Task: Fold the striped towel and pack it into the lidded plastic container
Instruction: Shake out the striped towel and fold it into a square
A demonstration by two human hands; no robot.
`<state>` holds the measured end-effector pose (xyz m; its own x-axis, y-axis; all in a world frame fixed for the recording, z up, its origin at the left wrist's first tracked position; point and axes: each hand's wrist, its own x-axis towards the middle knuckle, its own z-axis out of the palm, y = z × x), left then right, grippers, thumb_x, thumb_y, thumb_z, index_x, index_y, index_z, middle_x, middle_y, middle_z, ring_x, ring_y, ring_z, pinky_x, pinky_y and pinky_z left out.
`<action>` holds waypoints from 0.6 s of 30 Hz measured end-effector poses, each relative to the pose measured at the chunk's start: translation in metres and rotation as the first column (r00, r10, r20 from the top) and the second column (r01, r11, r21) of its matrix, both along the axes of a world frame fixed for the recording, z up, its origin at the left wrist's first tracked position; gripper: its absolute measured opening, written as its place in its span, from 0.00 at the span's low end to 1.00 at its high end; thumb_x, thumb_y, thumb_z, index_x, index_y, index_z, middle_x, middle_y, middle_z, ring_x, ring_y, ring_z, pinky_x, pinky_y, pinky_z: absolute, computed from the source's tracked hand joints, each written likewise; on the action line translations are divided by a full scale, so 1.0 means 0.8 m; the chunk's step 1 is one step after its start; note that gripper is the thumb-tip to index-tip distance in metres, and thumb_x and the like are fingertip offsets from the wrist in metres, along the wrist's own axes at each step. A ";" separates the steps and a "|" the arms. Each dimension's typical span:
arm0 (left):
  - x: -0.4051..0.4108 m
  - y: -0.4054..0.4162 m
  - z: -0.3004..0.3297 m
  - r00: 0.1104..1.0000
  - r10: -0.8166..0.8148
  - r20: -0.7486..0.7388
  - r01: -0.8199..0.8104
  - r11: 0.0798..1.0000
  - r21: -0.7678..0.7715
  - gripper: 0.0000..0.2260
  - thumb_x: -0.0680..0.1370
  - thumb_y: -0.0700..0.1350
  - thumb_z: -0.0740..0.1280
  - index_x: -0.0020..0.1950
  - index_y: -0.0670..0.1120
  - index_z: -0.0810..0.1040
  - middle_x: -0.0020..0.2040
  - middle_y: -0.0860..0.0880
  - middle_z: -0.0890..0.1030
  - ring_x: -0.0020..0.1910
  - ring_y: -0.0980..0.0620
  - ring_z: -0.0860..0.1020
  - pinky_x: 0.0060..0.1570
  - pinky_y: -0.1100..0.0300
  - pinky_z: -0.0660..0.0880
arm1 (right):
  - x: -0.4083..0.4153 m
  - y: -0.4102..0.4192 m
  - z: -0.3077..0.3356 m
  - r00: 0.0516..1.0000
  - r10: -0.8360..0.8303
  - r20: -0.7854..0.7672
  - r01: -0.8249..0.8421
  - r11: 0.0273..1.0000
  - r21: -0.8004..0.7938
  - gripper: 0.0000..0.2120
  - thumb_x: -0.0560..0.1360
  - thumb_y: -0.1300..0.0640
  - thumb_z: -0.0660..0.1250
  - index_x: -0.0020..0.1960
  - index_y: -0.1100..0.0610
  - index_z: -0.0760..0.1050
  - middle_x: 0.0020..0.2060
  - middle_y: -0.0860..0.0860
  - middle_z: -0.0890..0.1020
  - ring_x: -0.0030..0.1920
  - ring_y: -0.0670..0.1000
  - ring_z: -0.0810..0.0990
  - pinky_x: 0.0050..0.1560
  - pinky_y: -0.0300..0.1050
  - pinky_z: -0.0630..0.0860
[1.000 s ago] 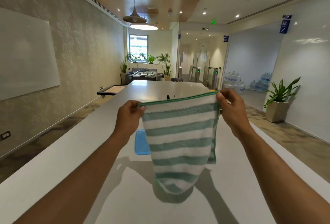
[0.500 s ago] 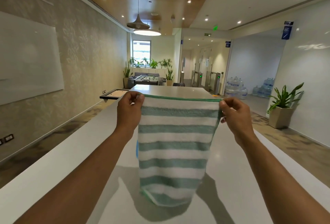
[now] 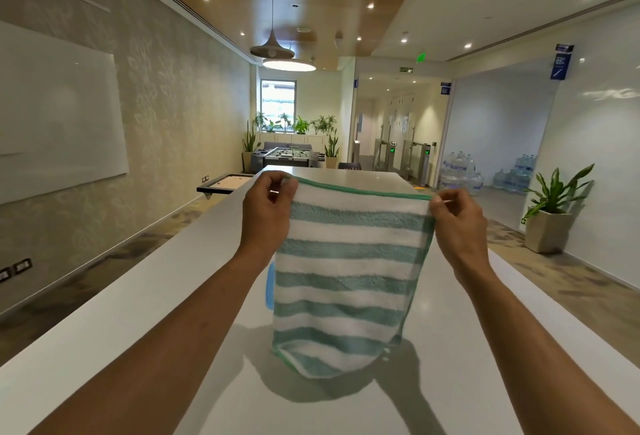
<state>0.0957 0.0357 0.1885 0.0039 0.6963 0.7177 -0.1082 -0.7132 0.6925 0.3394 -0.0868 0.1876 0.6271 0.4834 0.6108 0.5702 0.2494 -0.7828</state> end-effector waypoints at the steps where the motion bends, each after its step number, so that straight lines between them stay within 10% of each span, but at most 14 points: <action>1: 0.003 -0.001 0.002 1.000 -0.014 -0.020 0.014 1.000 -0.001 0.05 0.78 0.47 0.67 0.44 0.57 0.77 0.41 0.55 0.79 0.40 0.56 0.75 0.41 0.58 0.74 | -0.004 0.002 -0.001 0.999 -0.042 0.029 0.043 0.998 -0.040 0.05 0.79 0.52 0.62 0.51 0.52 0.75 0.48 0.52 0.81 0.50 0.54 0.79 0.49 0.49 0.76; 10: 0.031 -0.023 0.006 0.972 -0.155 -0.174 0.160 0.987 0.011 0.03 0.75 0.47 0.71 0.46 0.49 0.84 0.41 0.54 0.84 0.42 0.59 0.81 0.42 0.69 0.76 | -0.096 0.028 0.000 0.871 0.265 0.414 -0.219 0.963 -0.155 0.15 0.81 0.51 0.59 0.64 0.55 0.75 0.60 0.50 0.79 0.59 0.47 0.76 0.60 0.45 0.72; 18: 0.031 -0.019 0.003 0.962 -0.271 -0.032 0.263 0.951 -0.162 0.10 0.71 0.48 0.75 0.49 0.48 0.80 0.38 0.49 0.85 0.40 0.52 0.84 0.39 0.64 0.79 | -0.119 0.042 0.010 0.880 0.315 0.356 -0.284 0.949 -0.139 0.08 0.77 0.54 0.67 0.54 0.54 0.80 0.43 0.45 0.82 0.41 0.39 0.78 0.39 0.27 0.70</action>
<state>0.1208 0.0203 0.1905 0.2402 0.7670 0.5950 -0.2398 -0.5471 0.8020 0.2443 -0.0530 0.1957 0.1814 0.6692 0.7206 0.7294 0.3999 -0.5551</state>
